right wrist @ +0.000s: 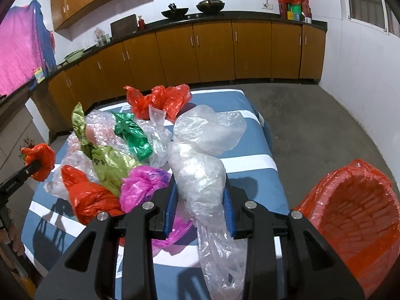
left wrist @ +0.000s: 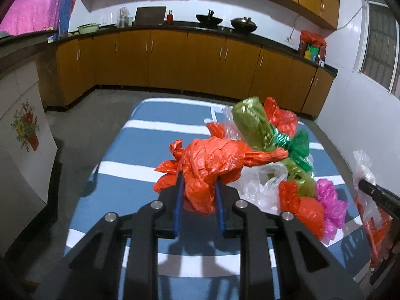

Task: Collect trash
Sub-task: 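Carry both bags over the orange wastebasket and open both grippers to drop them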

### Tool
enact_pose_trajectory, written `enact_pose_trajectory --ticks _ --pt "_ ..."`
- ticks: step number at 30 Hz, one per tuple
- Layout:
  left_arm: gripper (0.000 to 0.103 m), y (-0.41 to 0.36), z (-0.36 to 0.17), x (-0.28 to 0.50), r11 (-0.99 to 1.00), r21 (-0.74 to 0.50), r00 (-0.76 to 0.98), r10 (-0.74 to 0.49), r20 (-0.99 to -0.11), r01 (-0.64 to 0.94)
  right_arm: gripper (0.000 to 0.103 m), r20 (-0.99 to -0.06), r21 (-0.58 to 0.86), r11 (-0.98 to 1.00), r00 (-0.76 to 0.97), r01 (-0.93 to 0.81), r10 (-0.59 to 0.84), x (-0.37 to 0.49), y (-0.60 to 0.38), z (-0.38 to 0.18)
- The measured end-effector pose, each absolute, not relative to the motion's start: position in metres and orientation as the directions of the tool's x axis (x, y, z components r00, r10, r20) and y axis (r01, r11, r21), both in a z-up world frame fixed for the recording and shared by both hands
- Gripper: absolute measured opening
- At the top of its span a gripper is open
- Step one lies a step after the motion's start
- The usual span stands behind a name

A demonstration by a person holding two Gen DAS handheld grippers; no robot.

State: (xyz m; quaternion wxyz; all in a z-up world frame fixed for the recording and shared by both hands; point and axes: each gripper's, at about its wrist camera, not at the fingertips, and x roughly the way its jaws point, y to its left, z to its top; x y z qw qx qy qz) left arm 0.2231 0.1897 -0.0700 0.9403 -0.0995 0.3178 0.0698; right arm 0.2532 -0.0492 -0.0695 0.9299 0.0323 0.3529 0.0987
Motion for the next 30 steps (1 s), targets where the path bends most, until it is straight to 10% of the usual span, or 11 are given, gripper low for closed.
enact_pose_trajectory --ticks 30 --pt "0.022 -0.015 -0.028 0.233 0.977 -0.120 0.786 -0.213 -0.580 0.176 0.033 -0.607 0.136 0.985 0.795 0.106 -0.002 0.162 -0.167 -0.034"
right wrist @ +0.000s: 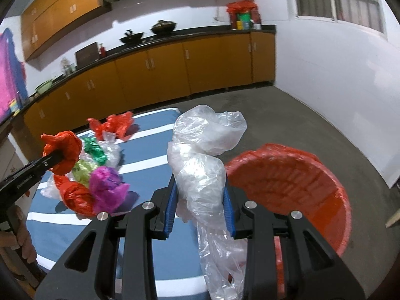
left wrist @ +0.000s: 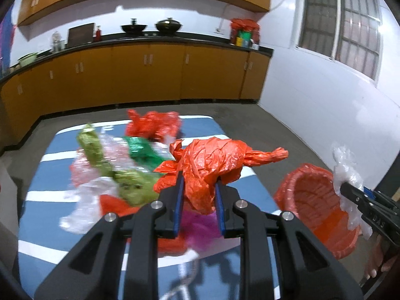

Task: Collect trash
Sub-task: 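Carry both bags over the orange wastebasket and open both grippers to drop them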

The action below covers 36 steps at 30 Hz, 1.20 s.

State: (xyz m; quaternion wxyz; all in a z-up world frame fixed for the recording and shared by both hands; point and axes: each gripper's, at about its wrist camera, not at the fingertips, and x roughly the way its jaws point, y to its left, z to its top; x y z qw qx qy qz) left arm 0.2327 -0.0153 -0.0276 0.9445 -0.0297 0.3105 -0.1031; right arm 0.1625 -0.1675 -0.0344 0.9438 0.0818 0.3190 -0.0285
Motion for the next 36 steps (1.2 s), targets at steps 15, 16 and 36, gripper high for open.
enact_pose_trajectory --ticks 15,16,36 --pt "0.023 -0.136 -0.045 0.251 0.903 -0.145 0.679 -0.403 -0.614 0.405 0.033 -0.638 0.163 0.943 0.760 0.289 -0.123 0.137 -0.242 -0.048" --pt "0.023 -0.144 -0.047 0.252 0.895 -0.150 0.668 -0.417 -0.617 0.419 0.033 -0.638 0.166 0.940 0.760 0.297 -0.127 0.136 -0.245 -0.048" --pt "0.035 -0.225 -0.075 0.264 0.805 -0.198 0.535 -0.533 -0.656 0.559 0.037 -0.624 0.286 0.892 0.775 0.351 -0.105 0.133 -0.288 -0.052"
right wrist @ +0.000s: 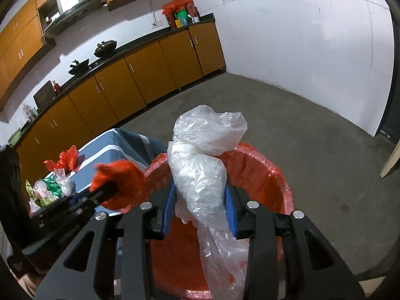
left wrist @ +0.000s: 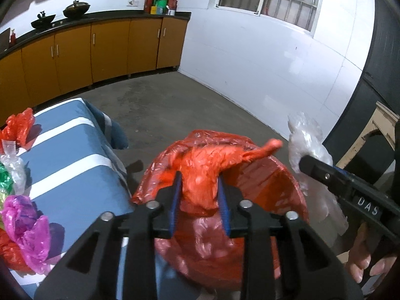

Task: Collect trash
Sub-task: 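Carry both bags over the orange wastebasket and open both grippers to drop them, then return both grippers to the table while the right gripper grasps the pink bag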

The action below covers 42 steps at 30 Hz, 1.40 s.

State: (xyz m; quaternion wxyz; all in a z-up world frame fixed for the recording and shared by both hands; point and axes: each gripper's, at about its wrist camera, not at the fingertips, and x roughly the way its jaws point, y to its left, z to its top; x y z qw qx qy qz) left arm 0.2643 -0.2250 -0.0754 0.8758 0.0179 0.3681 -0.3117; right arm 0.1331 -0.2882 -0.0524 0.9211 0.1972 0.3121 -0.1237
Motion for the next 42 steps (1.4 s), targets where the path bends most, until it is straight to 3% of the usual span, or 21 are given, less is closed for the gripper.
enact_pose_trajectory --ticks 3,8,10,22,34,42 --pt "0.043 -0.226 -0.079 0.266 0.807 -0.204 0.529 -0.531 -0.662 0.554 0.042 -0.625 0.297 0.887 0.774 0.352 -0.098 0.134 -0.292 -0.054" --pt "0.045 -0.216 -0.085 0.269 0.822 -0.207 0.527 -0.511 -0.679 0.530 0.046 -0.632 0.294 0.885 0.768 0.361 -0.103 0.133 -0.295 -0.057" --pt "0.050 -0.210 -0.084 0.269 0.834 -0.202 0.541 -0.497 -0.678 0.513 0.051 -0.632 0.291 0.885 0.767 0.365 -0.109 0.133 -0.294 -0.056" --pt "0.075 -0.129 -0.062 0.247 0.942 -0.066 0.740 -0.300 -0.602 0.329 0.052 -0.619 0.184 0.934 0.774 0.307 -0.133 0.142 -0.256 -0.053" --pt "0.081 0.011 -0.047 0.207 1.000 0.019 0.861 0.021 -0.508 -0.013 0.052 -0.603 0.151 0.988 0.795 0.036 0.063 0.189 -0.142 -0.048" --pt "0.083 0.093 -0.045 0.180 0.978 -0.001 0.847 0.180 -0.500 -0.209 0.051 -0.633 0.129 0.979 0.747 -0.155 0.202 0.228 -0.037 -0.068"
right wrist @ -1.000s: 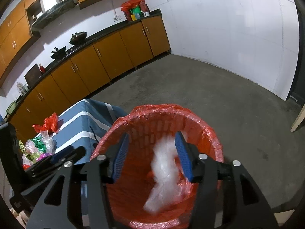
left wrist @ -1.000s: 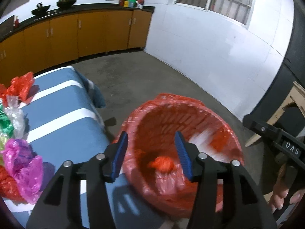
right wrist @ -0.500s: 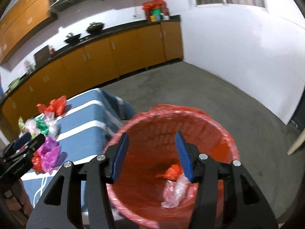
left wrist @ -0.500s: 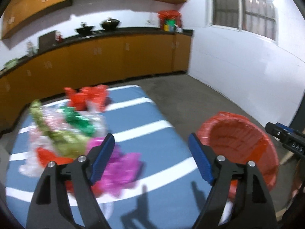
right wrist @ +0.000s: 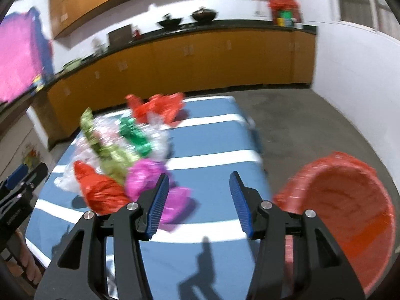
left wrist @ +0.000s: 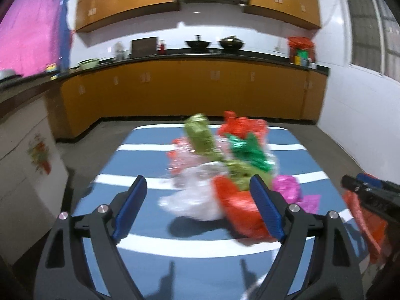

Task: Collect trash
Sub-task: 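Return both grippers to the table while the right gripper grasps the pink bag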

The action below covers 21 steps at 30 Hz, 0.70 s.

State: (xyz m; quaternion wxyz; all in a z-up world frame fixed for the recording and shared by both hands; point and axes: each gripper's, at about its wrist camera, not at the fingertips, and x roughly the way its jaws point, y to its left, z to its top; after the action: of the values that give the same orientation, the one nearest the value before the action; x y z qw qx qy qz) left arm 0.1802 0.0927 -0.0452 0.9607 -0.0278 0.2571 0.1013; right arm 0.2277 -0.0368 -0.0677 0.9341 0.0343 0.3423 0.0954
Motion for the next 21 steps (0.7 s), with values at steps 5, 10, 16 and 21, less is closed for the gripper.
enact_pose_trajectory --ticks 5,10,16,21 --pt "0.083 0.127 -0.052 0.168 0.964 -0.021 0.829 0.217 -0.515 -0.265 0.051 -0.670 0.118 0.974 0.708 -0.196 0.224 0.244 0.006 -0.087" --pt "0.083 0.143 -0.059 0.164 0.959 -0.030 0.818 0.224 -0.529 -0.282 0.052 -0.693 0.113 0.974 0.686 -0.197 0.219 0.254 0.026 -0.099" --pt "0.083 0.147 -0.066 0.169 0.958 -0.046 0.810 0.214 -0.545 -0.283 0.052 -0.721 0.050 0.982 0.674 -0.182 0.162 0.266 0.035 -0.114" --pt "0.083 0.142 -0.072 0.171 0.963 -0.049 0.807 0.195 -0.557 -0.267 0.051 -0.732 -0.013 0.988 0.675 -0.155 0.096 0.270 0.029 -0.119"
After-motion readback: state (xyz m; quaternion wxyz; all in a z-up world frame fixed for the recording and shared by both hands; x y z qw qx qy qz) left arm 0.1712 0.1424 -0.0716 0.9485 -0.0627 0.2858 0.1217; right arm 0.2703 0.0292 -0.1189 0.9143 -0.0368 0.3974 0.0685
